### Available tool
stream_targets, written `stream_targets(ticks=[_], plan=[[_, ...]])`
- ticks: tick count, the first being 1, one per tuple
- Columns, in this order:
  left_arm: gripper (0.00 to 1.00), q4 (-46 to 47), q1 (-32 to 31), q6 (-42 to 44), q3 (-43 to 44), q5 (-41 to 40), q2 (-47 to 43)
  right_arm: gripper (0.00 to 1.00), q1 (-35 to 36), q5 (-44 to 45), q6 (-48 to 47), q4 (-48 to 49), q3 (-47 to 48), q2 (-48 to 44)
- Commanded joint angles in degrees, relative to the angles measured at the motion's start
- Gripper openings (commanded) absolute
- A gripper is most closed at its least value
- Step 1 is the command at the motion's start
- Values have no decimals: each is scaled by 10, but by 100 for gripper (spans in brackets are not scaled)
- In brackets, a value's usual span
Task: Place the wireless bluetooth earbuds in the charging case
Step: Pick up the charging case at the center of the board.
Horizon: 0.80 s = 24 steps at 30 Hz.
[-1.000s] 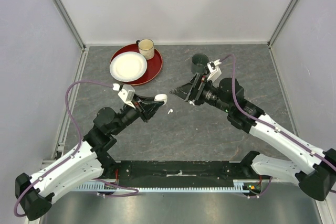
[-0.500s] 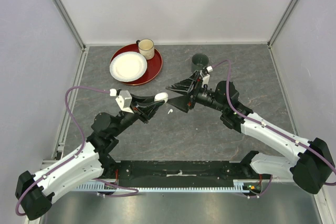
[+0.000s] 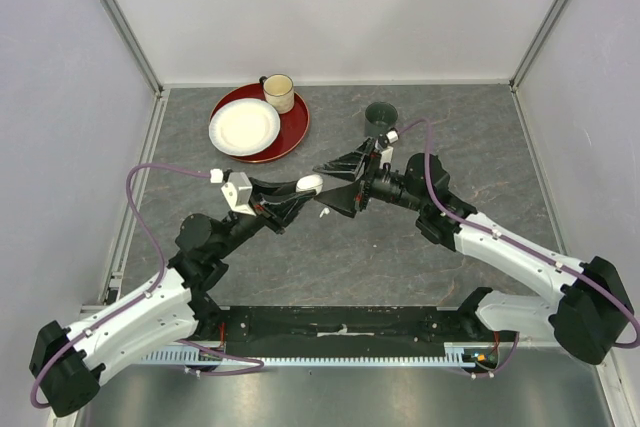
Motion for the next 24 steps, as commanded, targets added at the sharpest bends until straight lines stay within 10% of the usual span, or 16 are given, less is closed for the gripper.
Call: stream_targets(ticks=[1,24], plan=[[2,44,-1,22,6,12,7,86,-1,-10,37,32,15,8],[2,54,-1,26,0,-2,21,52,10,-19,107,103,-19,27]])
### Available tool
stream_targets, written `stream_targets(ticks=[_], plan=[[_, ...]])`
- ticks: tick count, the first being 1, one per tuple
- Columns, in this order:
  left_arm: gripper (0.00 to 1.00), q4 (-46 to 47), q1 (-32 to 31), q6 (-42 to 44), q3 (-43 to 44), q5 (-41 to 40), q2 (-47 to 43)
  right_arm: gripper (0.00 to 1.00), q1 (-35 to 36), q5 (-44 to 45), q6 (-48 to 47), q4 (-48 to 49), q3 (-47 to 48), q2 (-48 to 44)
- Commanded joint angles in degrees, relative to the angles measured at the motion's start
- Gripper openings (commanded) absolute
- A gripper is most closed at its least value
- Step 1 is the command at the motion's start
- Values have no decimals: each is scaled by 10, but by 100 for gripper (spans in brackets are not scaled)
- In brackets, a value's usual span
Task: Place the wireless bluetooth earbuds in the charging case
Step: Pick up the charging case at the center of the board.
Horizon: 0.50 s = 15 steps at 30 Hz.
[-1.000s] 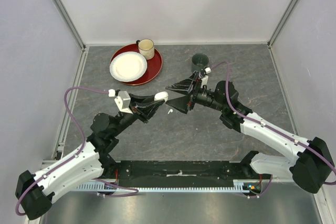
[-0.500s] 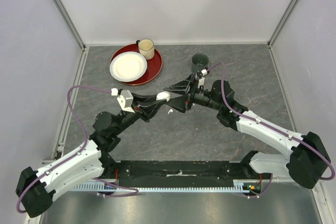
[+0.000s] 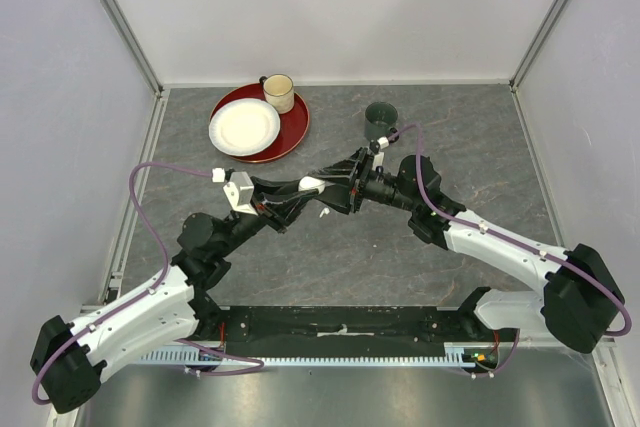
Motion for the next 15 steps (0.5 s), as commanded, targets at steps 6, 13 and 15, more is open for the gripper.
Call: stream_targets(ticks=[6,13,15], plan=[[25,13,-1,8,3,-19,-3,25,2,5,19,38,-6,-21],[51,1,-2,-8,18,-1,16,16,4,2,19,45,-2,-19],[51,5,-1,-8,18,-3,19,16,6,1,19,43,-2,-19]])
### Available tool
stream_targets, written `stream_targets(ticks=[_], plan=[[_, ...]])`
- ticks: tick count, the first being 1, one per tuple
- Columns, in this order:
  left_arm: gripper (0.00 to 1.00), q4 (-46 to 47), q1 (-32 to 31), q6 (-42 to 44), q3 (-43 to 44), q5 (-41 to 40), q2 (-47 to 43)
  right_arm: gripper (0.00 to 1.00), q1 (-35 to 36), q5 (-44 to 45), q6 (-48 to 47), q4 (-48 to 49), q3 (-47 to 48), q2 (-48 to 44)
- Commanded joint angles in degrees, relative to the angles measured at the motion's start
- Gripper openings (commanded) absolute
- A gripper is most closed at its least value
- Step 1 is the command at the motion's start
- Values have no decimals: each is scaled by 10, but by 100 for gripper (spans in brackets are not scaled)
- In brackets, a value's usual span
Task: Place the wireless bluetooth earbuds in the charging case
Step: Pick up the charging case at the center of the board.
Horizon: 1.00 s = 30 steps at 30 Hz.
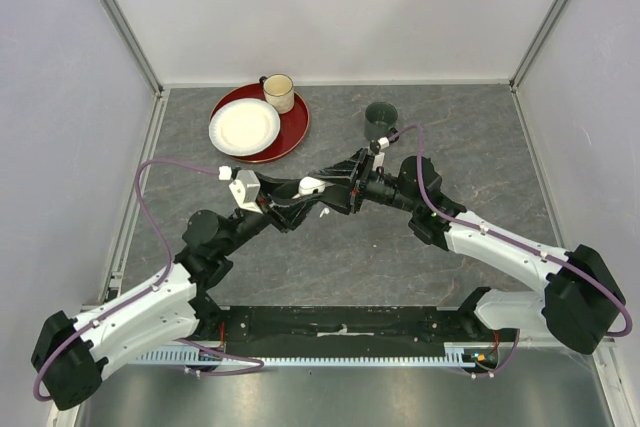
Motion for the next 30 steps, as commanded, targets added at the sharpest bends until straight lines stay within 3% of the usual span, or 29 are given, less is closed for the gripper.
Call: stream_targets(ticks=[1,16,21,27,30], plan=[[52,16,-1,-6,17,-5,7,16,5,-3,18,36,3,-15],[51,54,-2,-6,21,-6,23,15,15,-5,13,36,5,-3],[45,62,-1,-10,24,-3,27,15,16,-4,12,33,3,-4],[25,60,-1,-12,24,-2,27,15,17,-2,12,32,2,-5],[31,61,-2,-14,24,0,28,15,18,1,12,27,-2,-8]])
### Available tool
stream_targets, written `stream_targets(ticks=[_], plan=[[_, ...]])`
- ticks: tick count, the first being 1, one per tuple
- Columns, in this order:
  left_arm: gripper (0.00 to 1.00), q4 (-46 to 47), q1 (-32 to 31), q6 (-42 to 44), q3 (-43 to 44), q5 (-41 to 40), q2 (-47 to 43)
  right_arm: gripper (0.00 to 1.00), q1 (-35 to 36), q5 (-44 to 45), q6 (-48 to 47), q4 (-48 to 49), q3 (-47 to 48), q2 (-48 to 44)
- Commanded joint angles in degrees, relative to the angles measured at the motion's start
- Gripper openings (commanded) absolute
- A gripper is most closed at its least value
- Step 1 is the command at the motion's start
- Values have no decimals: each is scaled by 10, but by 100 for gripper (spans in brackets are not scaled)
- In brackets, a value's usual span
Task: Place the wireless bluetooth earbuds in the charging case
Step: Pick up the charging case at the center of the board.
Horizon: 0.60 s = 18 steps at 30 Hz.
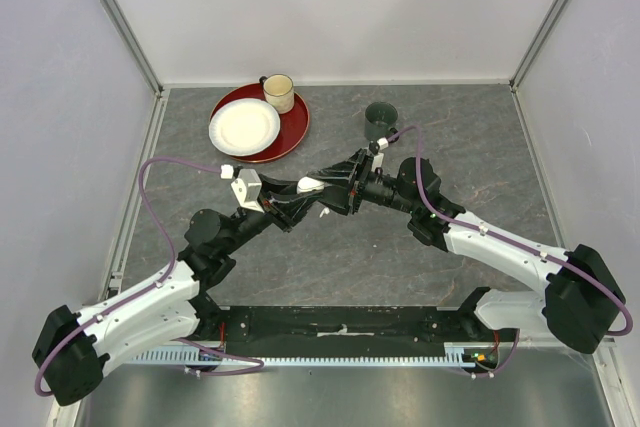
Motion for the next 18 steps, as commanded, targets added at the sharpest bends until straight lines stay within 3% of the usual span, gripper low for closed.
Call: stream_targets(ticks=[1,8,15,18], plan=[[36,33,1,-4,20,-8,3,15,8,-8,14,22,-4,-9],[41,32,1,-6,20,-9,2,15,8,-2,14,19,-7,-11],[38,31,1,-7,19,-9,4,15,9,2,17,31,-8,-10],[43,29,1,-7,18,-7,4,15,9,5,19,37,-7,-10]])
